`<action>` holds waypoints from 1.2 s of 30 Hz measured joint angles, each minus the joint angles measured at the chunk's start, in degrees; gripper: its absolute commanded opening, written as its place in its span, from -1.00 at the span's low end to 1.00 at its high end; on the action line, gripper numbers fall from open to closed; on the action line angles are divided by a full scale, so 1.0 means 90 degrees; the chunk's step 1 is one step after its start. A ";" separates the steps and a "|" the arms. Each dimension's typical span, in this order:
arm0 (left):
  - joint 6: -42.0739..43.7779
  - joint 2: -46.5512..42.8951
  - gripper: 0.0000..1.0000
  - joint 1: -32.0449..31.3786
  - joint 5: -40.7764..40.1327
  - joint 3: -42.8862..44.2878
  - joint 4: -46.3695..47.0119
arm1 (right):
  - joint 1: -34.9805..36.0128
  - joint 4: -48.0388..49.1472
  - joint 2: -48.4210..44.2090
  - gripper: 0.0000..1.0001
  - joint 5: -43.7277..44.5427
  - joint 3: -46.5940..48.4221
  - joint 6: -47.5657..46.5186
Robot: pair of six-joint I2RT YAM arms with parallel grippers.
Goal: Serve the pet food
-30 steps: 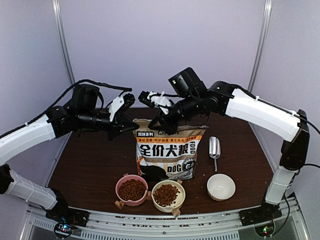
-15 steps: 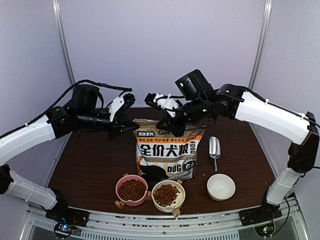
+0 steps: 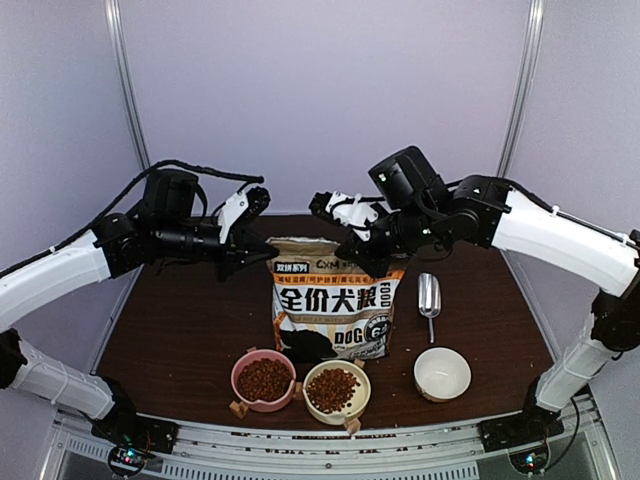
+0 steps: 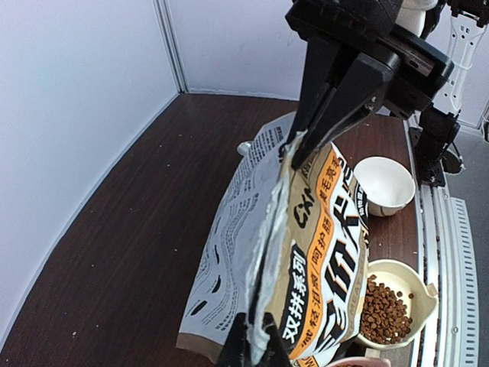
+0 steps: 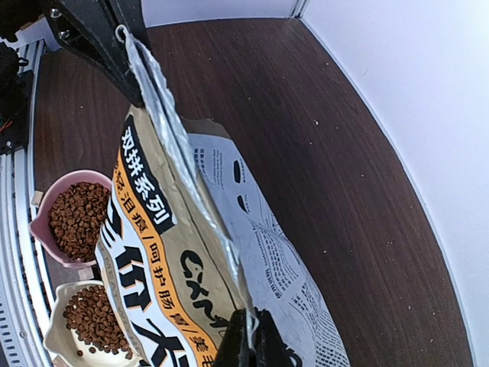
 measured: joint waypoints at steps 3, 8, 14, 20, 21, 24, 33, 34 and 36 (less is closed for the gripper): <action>0.0000 0.0000 -1.00 -0.0002 0.0000 -0.0002 0.0005 | 0.0010 0.0073 -0.0032 -1.00 0.0032 -0.0063 -0.0012; 0.0000 0.0000 -1.00 -0.0002 0.0000 -0.0002 0.0007 | 0.0027 0.0124 -0.0102 -0.65 0.0153 -0.0163 -0.0070; 0.0000 -0.0002 -1.00 0.0002 -0.0005 -0.0007 0.0002 | -0.0010 -0.0046 -0.0248 -0.67 0.0461 -0.0260 -0.0112; 0.0000 -0.0002 -1.00 0.0002 -0.0022 -0.0007 0.0010 | -0.0007 -0.0107 -0.0248 -1.00 0.0561 -0.0284 -0.0124; 0.0000 -0.0002 -1.00 0.0002 -0.0022 -0.0007 0.0015 | 0.0002 -0.0104 -0.0248 -1.00 0.0578 -0.0299 -0.0136; 0.0002 -0.0002 -1.00 0.0002 -0.0022 -0.0010 0.0022 | 0.0017 -0.0036 -0.0277 -1.00 0.0644 -0.0369 -0.0153; 0.0007 -0.0002 -1.00 0.0002 -0.0024 -0.0015 0.0022 | 0.0039 0.0092 -0.0534 -0.45 0.0981 -0.0675 -0.0126; 0.0007 -0.0010 -1.00 0.0005 -0.0024 -0.0015 0.0010 | 0.0029 0.0041 -0.0593 -0.40 0.1095 -0.0712 -0.0138; 0.0007 -0.0015 -1.00 0.0002 -0.0027 -0.0015 0.0002 | 0.0000 -0.0046 -0.0695 -0.33 0.1212 -0.0784 -0.0129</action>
